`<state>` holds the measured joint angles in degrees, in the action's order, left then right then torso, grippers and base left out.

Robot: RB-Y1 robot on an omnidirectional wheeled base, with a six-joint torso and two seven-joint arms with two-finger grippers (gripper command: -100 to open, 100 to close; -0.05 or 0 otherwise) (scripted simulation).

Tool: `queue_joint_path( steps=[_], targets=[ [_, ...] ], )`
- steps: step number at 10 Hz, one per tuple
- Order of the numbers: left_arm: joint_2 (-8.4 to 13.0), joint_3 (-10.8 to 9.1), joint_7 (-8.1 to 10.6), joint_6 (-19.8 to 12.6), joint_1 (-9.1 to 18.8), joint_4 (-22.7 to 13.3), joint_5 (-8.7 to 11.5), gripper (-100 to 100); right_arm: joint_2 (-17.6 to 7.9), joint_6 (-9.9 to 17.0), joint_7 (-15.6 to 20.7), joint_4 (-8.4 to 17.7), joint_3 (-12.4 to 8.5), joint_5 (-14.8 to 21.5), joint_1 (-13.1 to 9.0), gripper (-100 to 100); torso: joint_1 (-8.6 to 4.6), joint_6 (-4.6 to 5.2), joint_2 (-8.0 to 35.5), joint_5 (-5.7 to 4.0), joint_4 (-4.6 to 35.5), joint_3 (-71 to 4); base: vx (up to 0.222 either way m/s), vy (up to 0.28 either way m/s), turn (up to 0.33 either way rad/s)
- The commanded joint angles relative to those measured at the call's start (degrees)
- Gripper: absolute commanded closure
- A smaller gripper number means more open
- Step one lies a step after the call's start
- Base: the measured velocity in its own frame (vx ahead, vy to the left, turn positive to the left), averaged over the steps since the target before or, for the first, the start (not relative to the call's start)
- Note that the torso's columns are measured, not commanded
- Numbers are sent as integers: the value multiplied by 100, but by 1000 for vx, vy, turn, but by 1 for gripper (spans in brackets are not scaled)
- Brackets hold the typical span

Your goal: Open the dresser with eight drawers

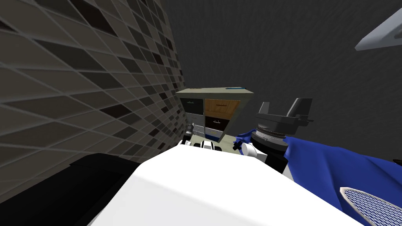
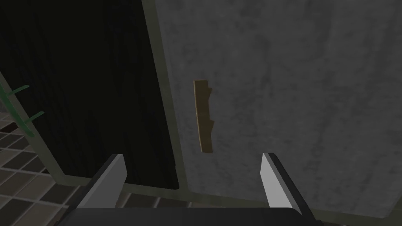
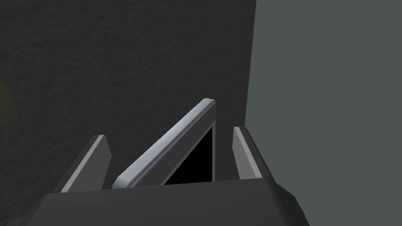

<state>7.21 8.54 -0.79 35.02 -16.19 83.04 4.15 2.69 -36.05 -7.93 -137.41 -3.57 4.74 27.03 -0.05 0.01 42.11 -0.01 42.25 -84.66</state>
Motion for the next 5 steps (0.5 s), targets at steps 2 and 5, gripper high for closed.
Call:
queue_joint_path(
  steps=[2, 5],
  targets=[
    [-250, -29, -2, -198, 85, 44, 30, -100, 0, 0, 0, -1, 0, 0, 0, 0, -1, -1, 7, -1, 0, 2, 116, -36, 1],
    [-568, -32, -2, -217, 93, 45, 32, -100, 0, 0, 0, 1, 0, 0, -2, 0, 15, -1, 49, 4, 13, 29, 4, -3, 0]
  ],
)
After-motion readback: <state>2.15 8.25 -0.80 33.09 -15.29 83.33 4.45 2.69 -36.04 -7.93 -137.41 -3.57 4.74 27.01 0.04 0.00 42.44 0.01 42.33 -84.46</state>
